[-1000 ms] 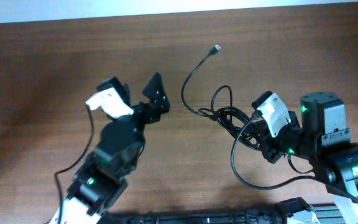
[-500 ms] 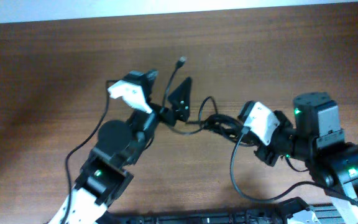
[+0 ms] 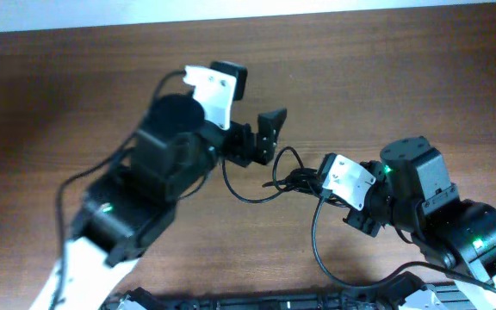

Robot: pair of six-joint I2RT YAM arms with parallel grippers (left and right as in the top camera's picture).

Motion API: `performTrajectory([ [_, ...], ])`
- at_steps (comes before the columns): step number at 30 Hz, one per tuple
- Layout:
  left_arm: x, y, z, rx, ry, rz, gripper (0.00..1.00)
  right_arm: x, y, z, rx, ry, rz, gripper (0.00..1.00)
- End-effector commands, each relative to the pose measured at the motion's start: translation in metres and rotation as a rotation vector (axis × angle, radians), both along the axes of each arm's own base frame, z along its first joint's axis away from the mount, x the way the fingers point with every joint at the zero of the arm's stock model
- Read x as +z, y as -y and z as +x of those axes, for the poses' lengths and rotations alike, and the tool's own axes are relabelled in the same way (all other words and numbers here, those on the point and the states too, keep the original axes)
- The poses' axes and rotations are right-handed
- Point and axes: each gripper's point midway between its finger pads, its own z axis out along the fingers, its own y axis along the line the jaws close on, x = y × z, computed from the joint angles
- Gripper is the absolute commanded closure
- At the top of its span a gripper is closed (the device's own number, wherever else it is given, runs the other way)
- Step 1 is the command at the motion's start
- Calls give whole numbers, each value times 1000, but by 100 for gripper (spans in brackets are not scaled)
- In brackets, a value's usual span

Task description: Untangle cables

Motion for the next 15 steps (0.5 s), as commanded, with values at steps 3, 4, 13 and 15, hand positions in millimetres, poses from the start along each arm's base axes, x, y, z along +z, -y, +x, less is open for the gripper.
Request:
performTrajectory([
  [3, 11, 4, -17, -135, -59, 140, 2, 4, -3, 7, -9, 10, -2, 96],
  [4, 7, 5, -15, -135, -82, 155, 1, 3, -4, 8, -9, 7, -3, 96],
  [13, -59, 33, 12, -175, -269, 243, 1, 1, -8, 7, 13, -1, -8, 96],
  [15, -69, 41, 13, -201, -301, 241, 2, 1, -11, 5, 26, 0, -11, 96],
])
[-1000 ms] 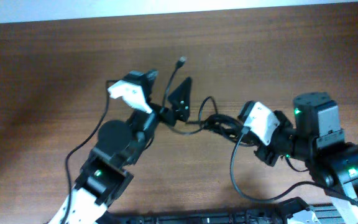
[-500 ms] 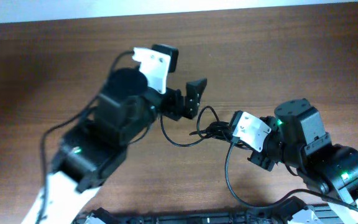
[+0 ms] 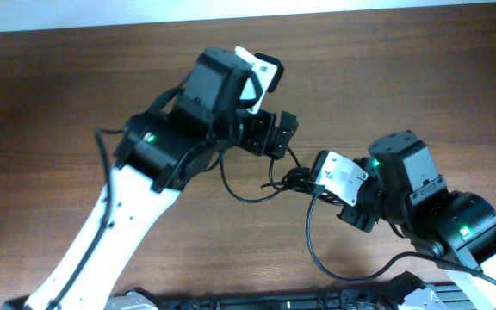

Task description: Untangle cables

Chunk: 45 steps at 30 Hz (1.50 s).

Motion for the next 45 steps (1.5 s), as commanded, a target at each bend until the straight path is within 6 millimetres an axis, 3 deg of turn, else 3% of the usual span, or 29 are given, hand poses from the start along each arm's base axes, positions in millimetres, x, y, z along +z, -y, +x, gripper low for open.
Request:
performTrajectory([
  [1, -9, 12, 1, -50, -39, -14, 2, 10, -6, -1, 19, 30, 14, 96],
  [6, -24, 10, -1, -79, -70, 41, 2, 9, -4, 0, 10, 34, 3, 96],
  [11, -41, -3, -19, -135, -126, 133, 2, 10, -4, 1, 9, 39, 3, 96],
  [16, -43, -4, -21, -136, -138, 140, 2, 12, -5, 4, 9, 51, 10, 96],
  [25, -62, 15, -38, -278, -154, 207, 0, 12, -6, 4, 9, 52, 11, 96],
  [27, -63, 15, -38, -278, -155, 207, 21, 12, -6, 4, 9, 52, 10, 96],
  [28, -64, 15, -38, -279, -159, 210, 24, 12, -6, 4, 9, 52, 10, 96],
  [36, -67, 12, -42, -280, -181, 223, 24, 12, -6, 4, 9, 51, 11, 96],
  [45, -87, 22, -31, -269, -219, 236, 25, 12, -6, 4, 9, 51, 11, 96],
])
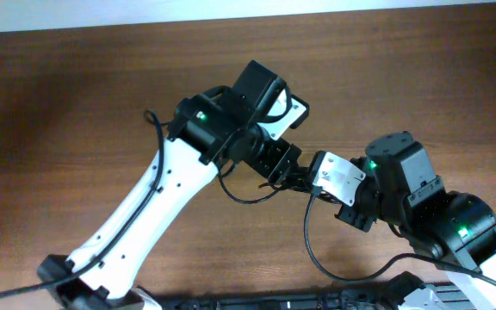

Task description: Untangle cables

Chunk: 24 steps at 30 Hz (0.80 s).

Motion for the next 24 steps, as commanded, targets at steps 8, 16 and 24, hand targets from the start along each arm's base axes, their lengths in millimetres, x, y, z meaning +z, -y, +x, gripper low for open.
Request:
performTrajectory([
  [8, 2, 14, 14, -5, 36, -42, 33, 10, -3, 2, 2, 28, 19, 96],
  [16, 2, 15, 15, -5, 40, -46, 64, 10, -3, 2, 2, 28, 19, 96],
  [24, 1, 14, 14, -5, 33, -40, 77, 10, -3, 2, 2, 28, 19, 96],
])
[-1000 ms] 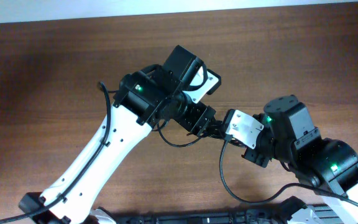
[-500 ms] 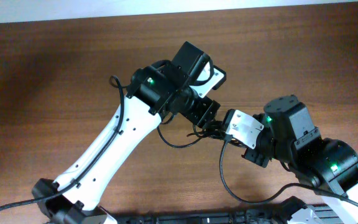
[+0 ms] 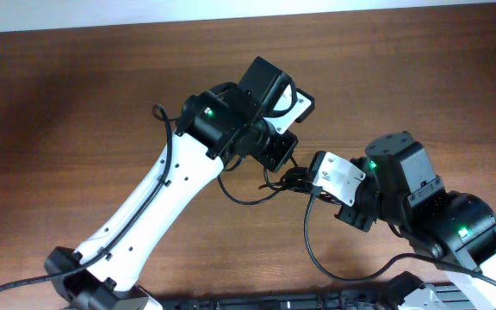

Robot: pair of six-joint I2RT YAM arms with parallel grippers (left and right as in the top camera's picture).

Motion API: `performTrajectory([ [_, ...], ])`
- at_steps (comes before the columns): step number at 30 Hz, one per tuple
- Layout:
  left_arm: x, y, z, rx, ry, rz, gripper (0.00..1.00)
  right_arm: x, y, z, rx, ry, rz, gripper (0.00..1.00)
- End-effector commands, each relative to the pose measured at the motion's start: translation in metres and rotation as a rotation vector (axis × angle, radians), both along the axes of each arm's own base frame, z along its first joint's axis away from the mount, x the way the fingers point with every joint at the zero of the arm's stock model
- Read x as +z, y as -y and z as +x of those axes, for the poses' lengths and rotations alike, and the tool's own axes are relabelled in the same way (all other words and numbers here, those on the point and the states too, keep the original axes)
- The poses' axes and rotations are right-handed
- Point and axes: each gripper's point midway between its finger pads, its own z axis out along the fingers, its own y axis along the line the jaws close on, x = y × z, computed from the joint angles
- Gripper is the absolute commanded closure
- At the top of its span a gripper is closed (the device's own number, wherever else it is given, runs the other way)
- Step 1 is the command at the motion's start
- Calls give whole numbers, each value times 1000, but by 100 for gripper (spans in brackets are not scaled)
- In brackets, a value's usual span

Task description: Untangle cables

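Note:
A thin black cable lies on the wooden table, with a tangled knot (image 3: 289, 180) at the middle. One loop (image 3: 241, 195) sags to the left and a long strand (image 3: 307, 241) runs toward the front edge. My left gripper (image 3: 275, 160) reaches down from the upper left onto the knot's left side, its fingers drawn together on a strand. My right gripper (image 3: 306, 182) comes in from the right and is shut on the knot's right side. Its fingertips are mostly hidden under the white wrist mount (image 3: 335, 177).
Both grippers meet over the brown wooden table (image 3: 76, 103). The left arm's white link (image 3: 145, 224) crosses the front left and the bulky right arm (image 3: 437, 215) fills the front right. A black rail (image 3: 257, 301) runs along the front edge.
My left gripper has shifted slightly up and left at the knot and its fingers have drawn closer together. A short strand now rises toward it. The right arm has not moved.
My left gripper stood open up and left of the knot while the right held the knot's right side. The left then sat nearer, above the knot, then down on its left side. Now it is shut on a strand, with the right still holding.

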Motion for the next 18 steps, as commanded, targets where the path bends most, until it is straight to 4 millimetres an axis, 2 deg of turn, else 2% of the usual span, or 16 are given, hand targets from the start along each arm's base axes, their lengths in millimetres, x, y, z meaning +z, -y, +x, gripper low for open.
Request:
performTrajectory([
  [1, 4, 2, 0, -6, 1, -13, 81, 10, -3, 2, 1, 27, 19, 96],
  [6, 4, 2, -1, -6, -2, -10, 92, 10, -3, 2, 1, 27, 19, 96],
  [12, 2, -3, 3, 10, 13, 17, 100, 10, -3, 2, 1, 27, 19, 96],
  [15, 3, -5, 5, 20, 27, 27, 100, 10, -3, 1, 1, 27, 19, 96],
  [18, 10, -14, 18, 98, 77, 57, 100, 10, -3, 1, 1, 27, 18, 96],
])
